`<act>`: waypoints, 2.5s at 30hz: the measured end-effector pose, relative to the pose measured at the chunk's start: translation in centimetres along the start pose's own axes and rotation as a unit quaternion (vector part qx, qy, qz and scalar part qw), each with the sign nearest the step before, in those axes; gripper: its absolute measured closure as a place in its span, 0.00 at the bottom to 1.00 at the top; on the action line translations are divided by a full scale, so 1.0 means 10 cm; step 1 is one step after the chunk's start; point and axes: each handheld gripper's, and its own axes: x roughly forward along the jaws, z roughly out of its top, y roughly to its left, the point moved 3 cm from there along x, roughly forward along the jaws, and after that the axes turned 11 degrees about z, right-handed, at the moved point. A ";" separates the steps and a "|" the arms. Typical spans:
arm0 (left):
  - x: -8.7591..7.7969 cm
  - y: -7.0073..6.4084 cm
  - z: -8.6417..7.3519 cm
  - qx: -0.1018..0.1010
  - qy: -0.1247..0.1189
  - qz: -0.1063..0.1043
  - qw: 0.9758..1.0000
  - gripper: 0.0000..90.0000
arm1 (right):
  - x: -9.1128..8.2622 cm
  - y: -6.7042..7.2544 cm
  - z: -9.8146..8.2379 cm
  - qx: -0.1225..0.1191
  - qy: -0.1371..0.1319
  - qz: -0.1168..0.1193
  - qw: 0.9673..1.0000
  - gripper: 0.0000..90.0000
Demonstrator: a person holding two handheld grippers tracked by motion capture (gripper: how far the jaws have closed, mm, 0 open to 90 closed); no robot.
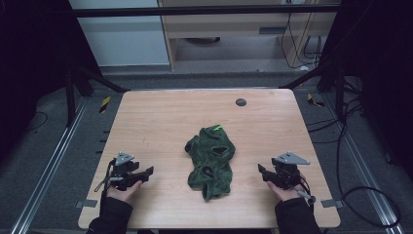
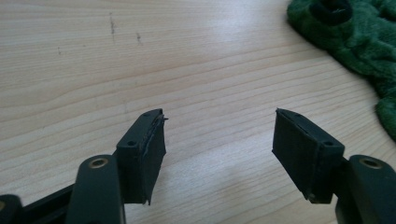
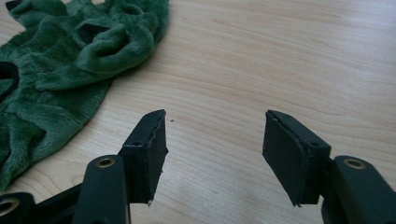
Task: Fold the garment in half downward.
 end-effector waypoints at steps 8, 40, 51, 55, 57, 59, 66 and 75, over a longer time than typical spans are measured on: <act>-0.05 -0.10 0.05 0.003 -0.012 -0.018 1.000 0.41 | 0.00 0.08 0.05 -0.003 -0.007 0.012 1.000 0.43; 0.03 -0.35 0.73 0.025 -0.058 -0.050 0.997 0.47 | 0.23 0.33 0.79 -0.024 -0.029 0.063 0.997 0.47; 0.17 -0.47 0.94 0.024 -0.062 -0.064 0.996 0.47 | 0.36 0.33 0.93 -0.025 -0.024 0.065 0.997 0.49; 0.25 -0.54 1.01 0.028 -0.059 -0.064 0.996 0.47 | 0.44 0.28 0.97 -0.021 -0.024 0.062 0.998 0.50; 0.27 -0.55 1.03 0.030 -0.059 -0.063 0.996 0.47 | 0.46 0.27 0.98 -0.017 -0.024 0.061 0.998 0.50; 0.30 -0.58 1.06 0.031 -0.060 -0.066 0.996 0.47 | 0.51 0.24 0.99 -0.014 -0.023 0.056 0.998 0.50; 0.44 -0.66 1.14 0.036 -0.056 -0.074 0.995 0.48 | 0.66 0.18 1.03 -0.012 -0.014 0.051 0.999 0.53; 0.59 -0.75 1.21 0.048 -0.050 -0.075 0.995 0.49 | 0.80 0.15 1.03 -0.005 -0.008 0.051 0.999 0.54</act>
